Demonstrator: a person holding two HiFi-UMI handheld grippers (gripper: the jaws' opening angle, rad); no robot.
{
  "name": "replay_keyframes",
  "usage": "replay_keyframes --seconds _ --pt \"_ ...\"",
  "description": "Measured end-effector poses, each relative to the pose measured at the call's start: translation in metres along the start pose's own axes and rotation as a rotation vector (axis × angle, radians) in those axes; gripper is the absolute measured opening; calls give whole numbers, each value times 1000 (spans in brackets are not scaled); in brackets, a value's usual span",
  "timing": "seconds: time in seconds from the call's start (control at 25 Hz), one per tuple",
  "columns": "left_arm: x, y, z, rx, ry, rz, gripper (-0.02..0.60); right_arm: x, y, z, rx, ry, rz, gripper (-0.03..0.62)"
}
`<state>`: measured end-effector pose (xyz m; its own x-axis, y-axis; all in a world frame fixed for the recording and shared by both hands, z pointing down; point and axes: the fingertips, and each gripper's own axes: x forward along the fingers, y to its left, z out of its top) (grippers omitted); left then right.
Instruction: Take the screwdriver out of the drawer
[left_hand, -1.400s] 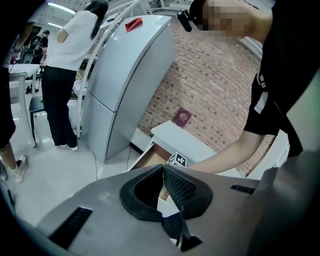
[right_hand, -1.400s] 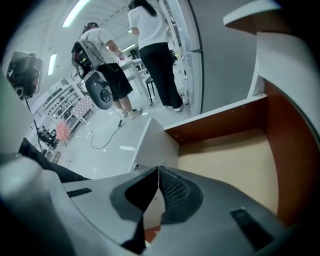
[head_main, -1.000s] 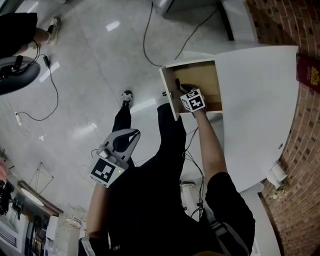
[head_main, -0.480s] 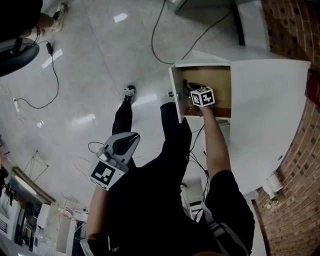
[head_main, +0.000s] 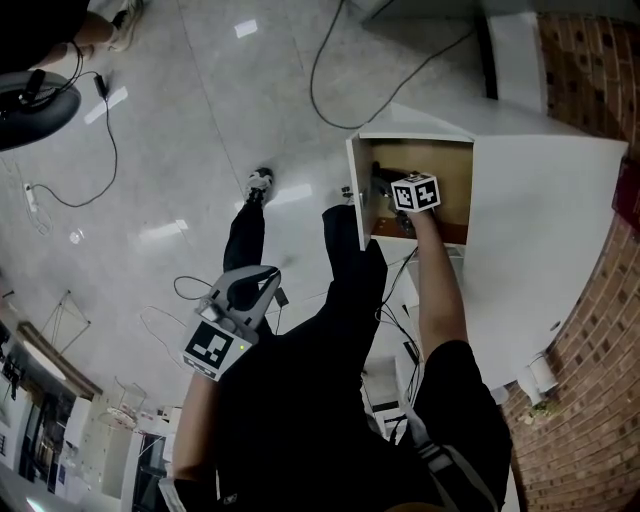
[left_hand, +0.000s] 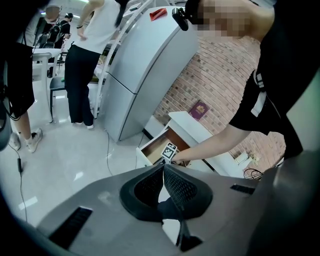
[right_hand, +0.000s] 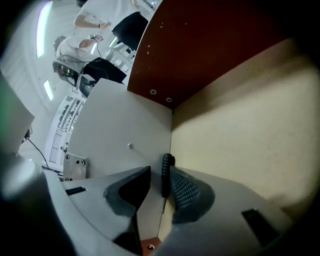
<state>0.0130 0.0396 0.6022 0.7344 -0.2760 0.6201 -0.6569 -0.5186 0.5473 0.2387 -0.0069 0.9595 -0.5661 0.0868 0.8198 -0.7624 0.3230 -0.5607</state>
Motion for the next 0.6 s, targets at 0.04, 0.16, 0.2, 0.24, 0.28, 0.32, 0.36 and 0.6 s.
replay_keyframes --seconds 0.04,0.16,0.2,0.24,0.28,0.32,0.36,0.6 --pt "1 1 -1 0 4 1 18 1 -2 4 -10 -12 -19 161" --pt "3 4 -3 -4 14 10 18 3 -7 14 -45 -21 -87 150" --pt "3 4 -3 -5 15 10 18 5 -7 15 -53 -11 -99 130" --pt "3 4 -4 -7 17 9 18 7 -8 14 -56 2 -101 109" --pt "3 5 -5 -6 18 7 18 7 -7 14 -56 19 -100 106" --pt "2 5 -5 -1 19 5 18 6 -7 15 -63 44 -102 107" --pt "2 6 -5 3 20 4 18 4 -6 14 -87 80 -106 108" --pt "0 9 -4 -22 19 11 18 2 -2 -15 -295 227 -154 121"
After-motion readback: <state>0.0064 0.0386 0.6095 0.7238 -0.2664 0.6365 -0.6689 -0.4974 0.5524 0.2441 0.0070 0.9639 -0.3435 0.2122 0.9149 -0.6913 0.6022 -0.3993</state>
